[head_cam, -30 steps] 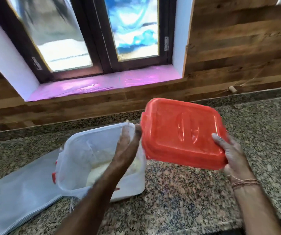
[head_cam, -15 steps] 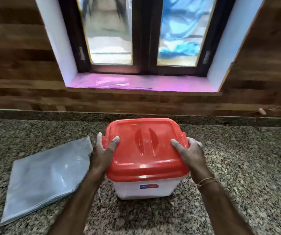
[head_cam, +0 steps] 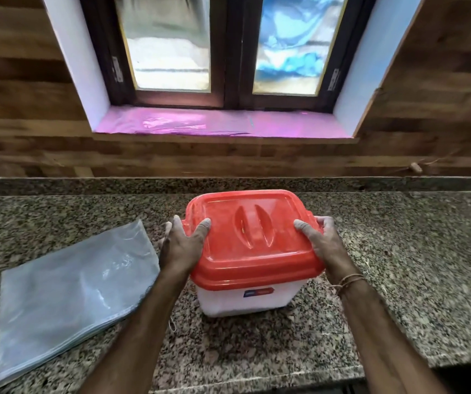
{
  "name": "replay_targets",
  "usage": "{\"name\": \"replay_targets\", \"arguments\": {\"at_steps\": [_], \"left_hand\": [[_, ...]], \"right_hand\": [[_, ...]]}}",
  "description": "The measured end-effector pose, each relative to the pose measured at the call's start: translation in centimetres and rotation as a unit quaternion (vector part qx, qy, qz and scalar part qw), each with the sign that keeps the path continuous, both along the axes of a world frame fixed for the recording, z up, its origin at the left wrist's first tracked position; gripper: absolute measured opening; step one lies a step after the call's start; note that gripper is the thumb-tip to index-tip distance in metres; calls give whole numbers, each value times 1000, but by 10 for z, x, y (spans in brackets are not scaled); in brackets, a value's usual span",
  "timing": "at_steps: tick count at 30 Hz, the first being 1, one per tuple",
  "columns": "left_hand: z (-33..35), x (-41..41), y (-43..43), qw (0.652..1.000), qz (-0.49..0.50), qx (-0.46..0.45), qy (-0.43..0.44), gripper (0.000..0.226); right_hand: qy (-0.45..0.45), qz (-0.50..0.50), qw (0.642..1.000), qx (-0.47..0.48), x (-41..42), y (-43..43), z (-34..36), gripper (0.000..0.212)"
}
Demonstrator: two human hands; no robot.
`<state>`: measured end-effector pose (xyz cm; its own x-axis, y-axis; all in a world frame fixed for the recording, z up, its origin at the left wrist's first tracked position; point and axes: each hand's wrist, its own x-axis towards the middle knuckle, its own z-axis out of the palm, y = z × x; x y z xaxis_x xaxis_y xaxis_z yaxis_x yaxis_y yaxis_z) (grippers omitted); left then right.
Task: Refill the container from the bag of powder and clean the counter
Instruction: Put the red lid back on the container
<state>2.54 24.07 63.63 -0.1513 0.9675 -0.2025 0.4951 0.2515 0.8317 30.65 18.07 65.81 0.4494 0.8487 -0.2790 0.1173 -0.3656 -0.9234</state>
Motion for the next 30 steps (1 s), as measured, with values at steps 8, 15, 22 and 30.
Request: {"name": "replay_targets", "arguments": {"at_steps": [8,15,22,30], "left_hand": [[2,-4,-6,998,2,42,44,115],[19,-1,-16,998,34,36,32,96],[22,-9,-30,994,56,25,-94,85],[17,-9,-33,997,7,76,-11,90]], "right_hand": [[-72,-28,997,-3,-4,-6,-9,59],[-39,-43,998,2,-5,-9,-8,66],[-174,-126,976,34,-18,-9,-10,92],[-375,-52,926,-7,-19,-10,-4,48]]}}
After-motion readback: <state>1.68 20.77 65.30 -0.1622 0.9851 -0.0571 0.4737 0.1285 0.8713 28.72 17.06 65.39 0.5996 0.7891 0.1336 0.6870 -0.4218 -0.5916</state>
